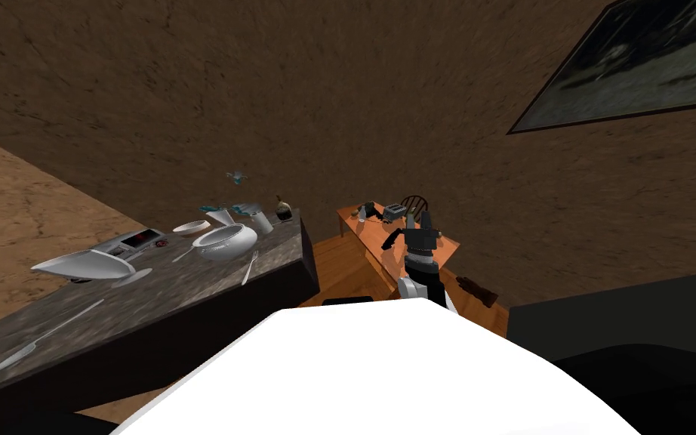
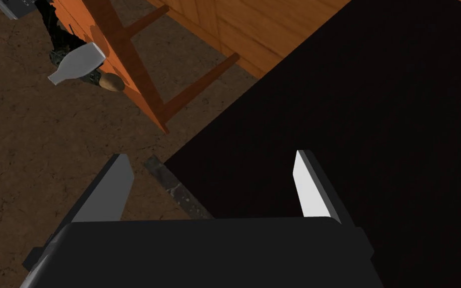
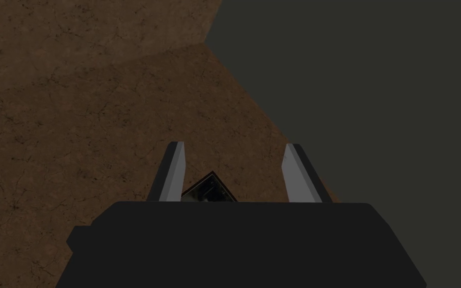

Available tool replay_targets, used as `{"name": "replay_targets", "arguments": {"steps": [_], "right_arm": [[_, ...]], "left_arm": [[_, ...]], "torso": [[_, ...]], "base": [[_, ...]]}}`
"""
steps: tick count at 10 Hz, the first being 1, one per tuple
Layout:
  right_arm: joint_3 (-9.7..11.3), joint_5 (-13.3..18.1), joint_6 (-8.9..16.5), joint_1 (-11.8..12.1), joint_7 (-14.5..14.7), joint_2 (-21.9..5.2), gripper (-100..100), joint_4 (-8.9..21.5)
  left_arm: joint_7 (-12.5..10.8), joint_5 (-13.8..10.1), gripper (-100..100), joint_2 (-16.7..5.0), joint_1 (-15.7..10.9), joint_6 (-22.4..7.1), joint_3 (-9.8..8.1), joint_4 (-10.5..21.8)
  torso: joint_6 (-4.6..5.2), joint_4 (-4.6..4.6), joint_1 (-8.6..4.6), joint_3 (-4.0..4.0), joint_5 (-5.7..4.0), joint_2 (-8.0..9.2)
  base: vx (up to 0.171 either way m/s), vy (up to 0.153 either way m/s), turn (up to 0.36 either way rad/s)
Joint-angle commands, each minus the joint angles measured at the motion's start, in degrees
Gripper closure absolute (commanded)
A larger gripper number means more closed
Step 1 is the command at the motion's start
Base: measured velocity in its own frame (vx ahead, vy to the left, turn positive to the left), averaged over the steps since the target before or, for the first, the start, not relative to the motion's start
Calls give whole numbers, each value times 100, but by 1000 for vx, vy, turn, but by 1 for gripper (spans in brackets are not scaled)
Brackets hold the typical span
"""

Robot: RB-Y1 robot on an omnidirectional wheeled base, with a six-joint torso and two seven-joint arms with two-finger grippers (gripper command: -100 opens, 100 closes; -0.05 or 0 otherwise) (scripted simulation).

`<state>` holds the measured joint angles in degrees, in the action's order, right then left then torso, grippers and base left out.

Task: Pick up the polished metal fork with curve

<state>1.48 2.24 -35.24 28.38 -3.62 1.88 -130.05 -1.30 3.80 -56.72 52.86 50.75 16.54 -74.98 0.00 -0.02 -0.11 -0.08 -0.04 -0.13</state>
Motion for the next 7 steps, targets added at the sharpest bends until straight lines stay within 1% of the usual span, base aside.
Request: {"name": "replay_targets", "arguments": {"steps": [1, 3, 4, 5, 6, 7], "right_arm": [[0, 0, 0, 0, 0, 0, 0, 0], [0, 0, 0, 0, 0, 0, 0, 0], [0, 0, 0, 0, 0, 0, 0, 0], [1, 0, 0, 0, 0, 0, 0, 0], [0, 0, 0, 0, 0, 0, 0, 0], [1, 0, 0, 1, 0, 0, 0, 0]], "left_arm": [[1, 1, -100, -170, 127, 72, -12, 286], [1, 1, -100, -170, 127, 72, -12, 437], [-18, -9, -100, -348, 248, 52, -43, 685], [-18, -9, -100, -348, 248, 52, -43, 760], [-35, -20, -100, -515, 365, 24, -82, 907], [-35, -20, -100, -515, 365, 24, -82, 1076]], "torso": [[0, 0, 0, 0, 0, 0], [0, -2, -11, -6, -2, -11], [-1, 0, -7, -1, -1, -1], [2, -1, -14, -4, -3, -8], [1, -2, -15, -7, -3, -13], [3, -5, -20, -14, -4, -25]], "base": [[67, -44, -87], [56, -56, -15], [66, -73, -91], [81, -72, -44], [116, -90, -92], [98, -71, -39]]}}
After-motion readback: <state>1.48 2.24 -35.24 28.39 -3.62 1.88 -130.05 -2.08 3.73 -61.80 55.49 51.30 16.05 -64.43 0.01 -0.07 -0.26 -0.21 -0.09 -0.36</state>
